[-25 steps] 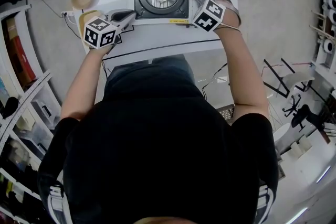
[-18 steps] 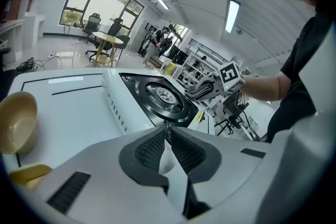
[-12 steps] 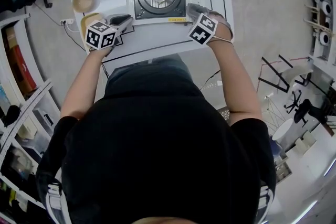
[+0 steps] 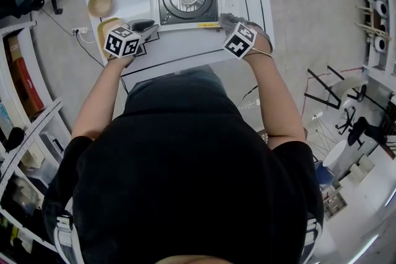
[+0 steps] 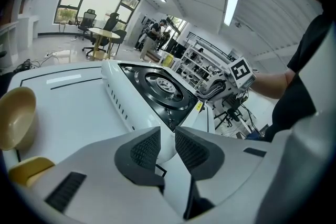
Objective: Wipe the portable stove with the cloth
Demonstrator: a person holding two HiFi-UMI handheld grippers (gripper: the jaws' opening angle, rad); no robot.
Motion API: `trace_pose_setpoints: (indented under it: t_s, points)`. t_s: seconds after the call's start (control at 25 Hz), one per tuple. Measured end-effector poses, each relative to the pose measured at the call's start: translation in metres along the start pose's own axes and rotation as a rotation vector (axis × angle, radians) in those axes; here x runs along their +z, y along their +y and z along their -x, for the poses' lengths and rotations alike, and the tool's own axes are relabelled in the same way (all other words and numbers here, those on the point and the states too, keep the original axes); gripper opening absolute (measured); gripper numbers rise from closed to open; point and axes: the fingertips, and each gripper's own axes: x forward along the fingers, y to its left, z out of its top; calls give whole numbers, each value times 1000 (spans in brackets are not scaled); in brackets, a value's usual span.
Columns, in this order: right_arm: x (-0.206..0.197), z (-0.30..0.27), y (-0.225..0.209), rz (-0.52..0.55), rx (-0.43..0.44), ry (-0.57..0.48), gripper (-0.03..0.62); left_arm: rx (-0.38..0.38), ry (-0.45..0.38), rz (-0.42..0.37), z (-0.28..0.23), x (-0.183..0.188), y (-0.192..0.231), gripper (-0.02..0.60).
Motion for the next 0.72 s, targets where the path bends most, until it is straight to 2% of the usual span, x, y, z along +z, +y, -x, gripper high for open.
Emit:
trace_pose_setpoints:
  t_s: [0.12,0.24,0.48,0.72]
  points:
    - [4,12,-11,-71,28,-30,112,-3,0,6,-1,1,4,85]
    - [15,33,-35,-123,-10,-89,113,-3,-5,6,-2,3,4,86]
    - [54,47,-66,-84,-142,-166,113,10,-16,15,-2,6,2,91]
    - [79,17,-63,-22,-221,-156,114,6,-27,13,-4,4,4,95]
